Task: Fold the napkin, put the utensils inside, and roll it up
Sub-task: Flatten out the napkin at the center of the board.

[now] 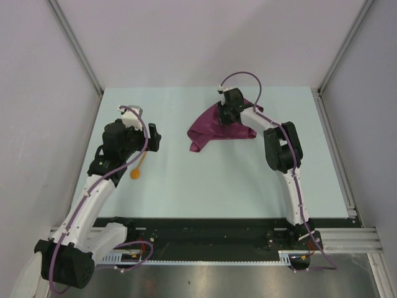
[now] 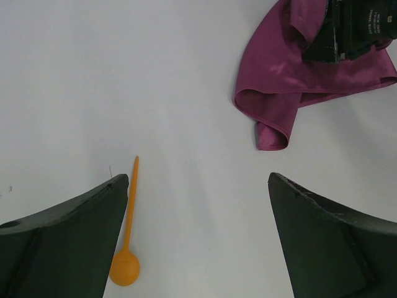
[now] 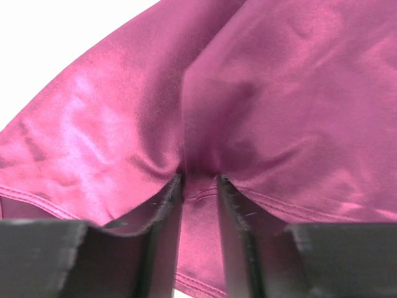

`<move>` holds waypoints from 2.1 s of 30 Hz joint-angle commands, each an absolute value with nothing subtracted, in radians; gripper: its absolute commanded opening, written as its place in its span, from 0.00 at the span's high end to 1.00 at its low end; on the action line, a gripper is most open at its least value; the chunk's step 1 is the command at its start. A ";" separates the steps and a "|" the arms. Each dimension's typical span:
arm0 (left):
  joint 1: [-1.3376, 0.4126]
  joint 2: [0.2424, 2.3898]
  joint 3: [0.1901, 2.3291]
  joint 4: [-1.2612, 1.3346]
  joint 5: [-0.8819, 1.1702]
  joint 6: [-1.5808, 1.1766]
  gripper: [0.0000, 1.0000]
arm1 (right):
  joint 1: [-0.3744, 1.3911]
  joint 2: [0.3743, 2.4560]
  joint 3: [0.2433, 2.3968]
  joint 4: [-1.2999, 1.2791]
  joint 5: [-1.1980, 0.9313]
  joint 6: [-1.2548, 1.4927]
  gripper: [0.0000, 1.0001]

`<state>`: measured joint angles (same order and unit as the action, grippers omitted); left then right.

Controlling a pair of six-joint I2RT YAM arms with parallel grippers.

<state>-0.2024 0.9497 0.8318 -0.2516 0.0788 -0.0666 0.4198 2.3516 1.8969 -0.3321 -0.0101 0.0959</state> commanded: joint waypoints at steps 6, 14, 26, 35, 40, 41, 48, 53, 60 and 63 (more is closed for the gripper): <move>-0.198 0.977 0.841 -0.235 0.089 -0.037 0.01 | 0.359 2.367 1.965 -0.313 -0.218 0.040 1.00; -0.325 1.018 0.856 -0.193 0.051 -0.063 0.13 | 0.296 2.036 1.696 -0.330 -0.111 0.075 1.00; -0.719 1.587 1.129 0.156 0.070 -0.189 0.14 | 0.028 1.531 1.275 -0.394 0.264 0.133 1.00; -0.782 2.083 1.592 0.100 0.222 -0.155 0.19 | -0.058 1.537 1.298 -0.440 0.210 0.173 1.00; -0.793 2.045 1.479 0.158 0.169 -0.178 0.16 | -0.058 1.413 1.281 -0.410 0.138 0.187 1.00; -0.793 2.020 1.456 0.166 0.161 -0.189 0.14 | -0.057 1.398 1.288 -0.411 0.127 0.189 1.00; -0.793 1.987 1.319 0.305 0.152 -0.346 0.00 | -0.017 1.312 1.335 -0.465 0.103 0.199 1.00; -0.792 1.983 1.295 0.415 0.109 -0.425 0.00 | -0.003 1.266 1.335 -0.500 0.121 0.187 1.00; -0.773 2.121 1.384 0.512 0.137 -0.459 0.00 | 0.035 1.197 1.351 -0.535 0.091 0.193 1.00; -0.755 2.137 1.376 0.618 0.110 -0.472 0.00 | 0.064 1.149 1.362 -0.537 0.086 0.175 1.00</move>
<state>-0.7799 2.1120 1.3602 0.4431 0.1329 -0.4274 0.0250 1.2400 1.3048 -0.5346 0.1036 0.1902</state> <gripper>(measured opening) 0.996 0.019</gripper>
